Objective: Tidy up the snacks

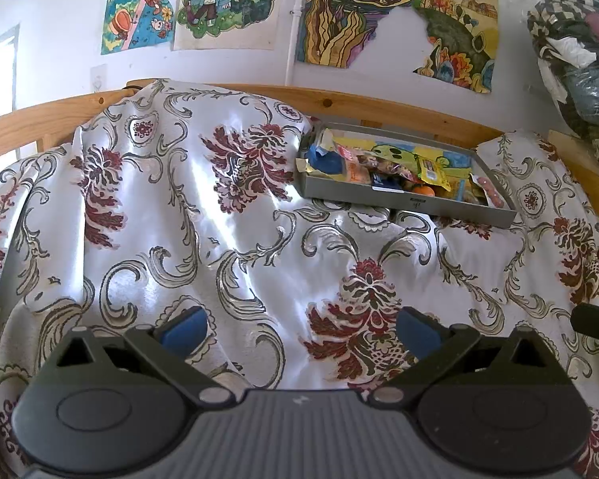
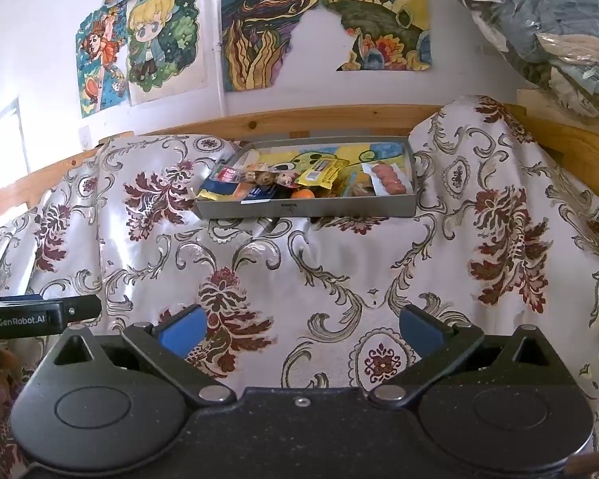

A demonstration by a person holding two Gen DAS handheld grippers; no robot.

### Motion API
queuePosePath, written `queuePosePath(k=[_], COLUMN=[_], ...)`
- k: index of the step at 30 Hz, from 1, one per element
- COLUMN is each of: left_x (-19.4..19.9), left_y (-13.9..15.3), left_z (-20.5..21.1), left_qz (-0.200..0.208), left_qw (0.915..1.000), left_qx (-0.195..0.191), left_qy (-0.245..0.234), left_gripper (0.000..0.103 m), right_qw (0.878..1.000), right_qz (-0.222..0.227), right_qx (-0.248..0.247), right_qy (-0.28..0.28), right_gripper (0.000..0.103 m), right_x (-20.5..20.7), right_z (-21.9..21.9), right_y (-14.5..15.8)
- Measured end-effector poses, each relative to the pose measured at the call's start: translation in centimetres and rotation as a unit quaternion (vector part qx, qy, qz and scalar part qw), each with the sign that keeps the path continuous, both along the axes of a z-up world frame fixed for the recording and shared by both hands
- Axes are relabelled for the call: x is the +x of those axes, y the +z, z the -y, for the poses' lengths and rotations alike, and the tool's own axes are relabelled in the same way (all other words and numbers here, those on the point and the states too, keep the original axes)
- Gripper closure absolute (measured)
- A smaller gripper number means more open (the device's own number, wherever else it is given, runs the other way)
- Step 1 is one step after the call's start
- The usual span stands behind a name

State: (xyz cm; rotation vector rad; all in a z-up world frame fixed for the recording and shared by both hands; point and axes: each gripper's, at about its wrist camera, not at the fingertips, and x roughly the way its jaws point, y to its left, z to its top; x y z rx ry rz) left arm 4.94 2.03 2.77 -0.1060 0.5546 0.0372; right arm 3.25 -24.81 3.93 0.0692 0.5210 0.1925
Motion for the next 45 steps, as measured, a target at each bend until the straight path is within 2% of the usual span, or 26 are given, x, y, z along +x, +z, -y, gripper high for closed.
queuePosePath(k=[24,30,34,45], left_x=[-0.3,-0.2,-0.3,0.0], left_y=[0.1,-0.2,-0.7,-1.2], left_z=[0.1,0.8,1.2,1.3], left_qz=[-0.002,-0.023,-0.037,-0.041], left_qw=[0.9999,0.9992,0.9987,0.9983], left_qx=[0.010,0.030,0.024,0.034], left_qy=[0.001,-0.009,-0.024,-0.024], left_gripper=[0.000,0.000,0.000,0.000], right_qw=[1.000,1.000,1.000,1.000], right_qz=[-0.002,-0.005,-0.008,-0.030], right_qx=[0.001,0.000,-0.003,-0.007], right_qy=[0.001,0.000,-0.001,-0.005], right_gripper=[0.001,0.001,0.001,0.001], right_x=[0.0,-0.1,-0.2,0.0], right_z=[0.0,-0.1,-0.2,-0.2], right_y=[-0.1,-0.3,-0.6,-1.3])
